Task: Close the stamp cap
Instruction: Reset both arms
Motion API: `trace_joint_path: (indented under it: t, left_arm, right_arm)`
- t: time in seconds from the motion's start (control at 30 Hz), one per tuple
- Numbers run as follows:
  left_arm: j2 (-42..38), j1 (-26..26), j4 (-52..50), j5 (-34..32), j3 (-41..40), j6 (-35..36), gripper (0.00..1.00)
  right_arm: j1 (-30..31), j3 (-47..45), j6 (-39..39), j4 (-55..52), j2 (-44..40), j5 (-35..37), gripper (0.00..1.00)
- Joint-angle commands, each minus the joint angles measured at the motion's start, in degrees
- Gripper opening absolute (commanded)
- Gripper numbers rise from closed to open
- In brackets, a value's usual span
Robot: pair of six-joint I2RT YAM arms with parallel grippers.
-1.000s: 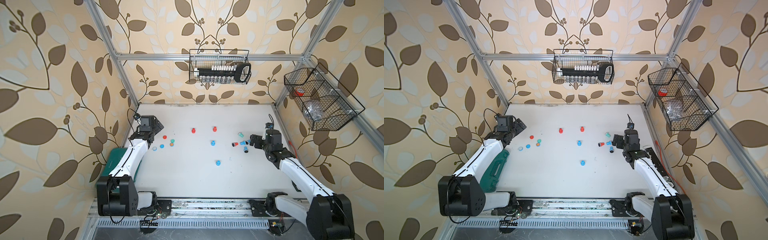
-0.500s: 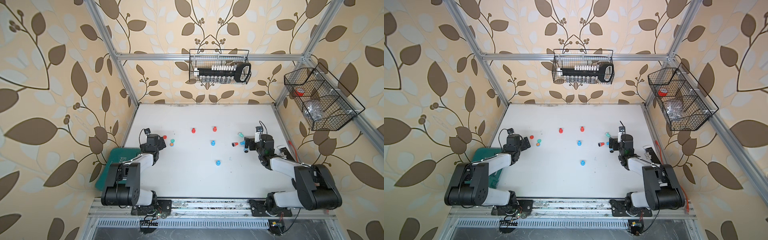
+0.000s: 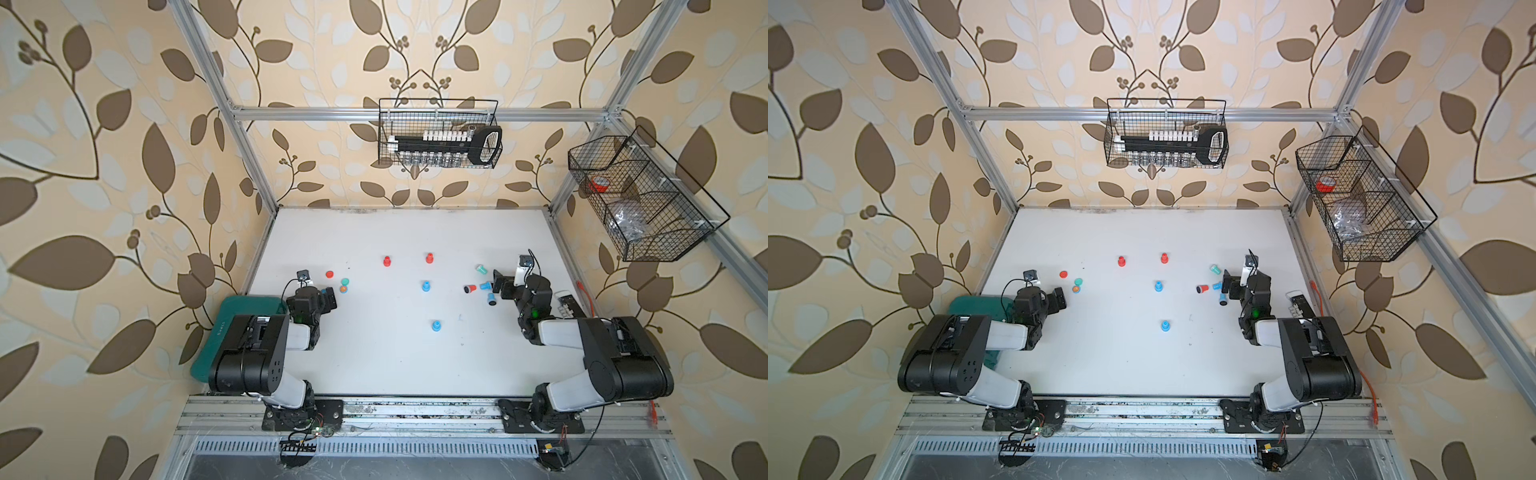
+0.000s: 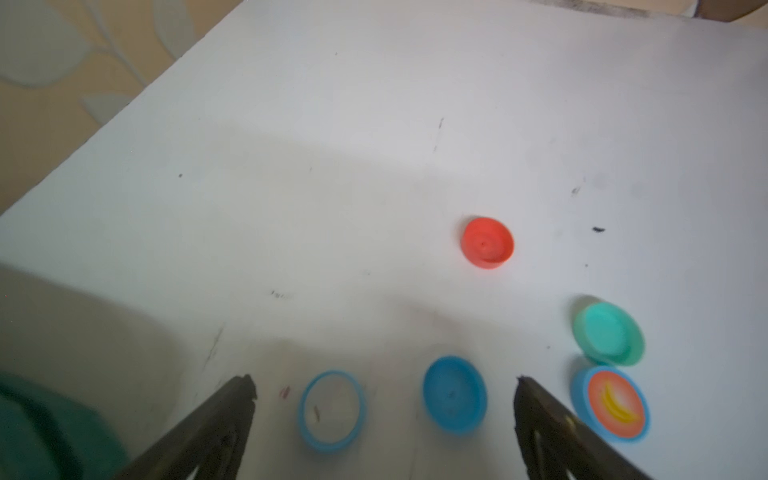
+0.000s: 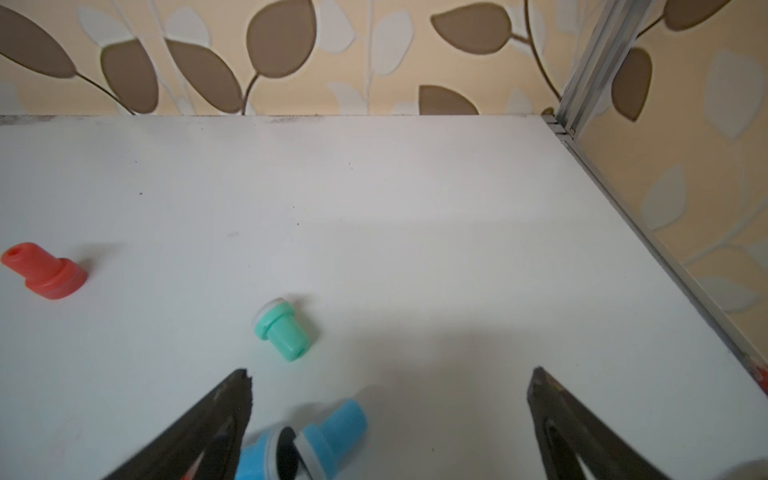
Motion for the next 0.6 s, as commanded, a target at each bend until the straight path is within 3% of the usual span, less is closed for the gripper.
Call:
trace_joint_path:
  t: [0.0,0.57]
  left_arm:
    - [-1.7,-1.4,-0.6,0.2,3.8,2.1,0.99]
    - [-0.8,-2.0,-0.6,-0.6,4.4,2.6,0.99]
  right_arm:
    - [0.1,0.1,-0.2,-1.2,0.3,1.4,0.99]
    - [0.2,0.0,-0.2,-1.1,0.2,1.4,0.99]
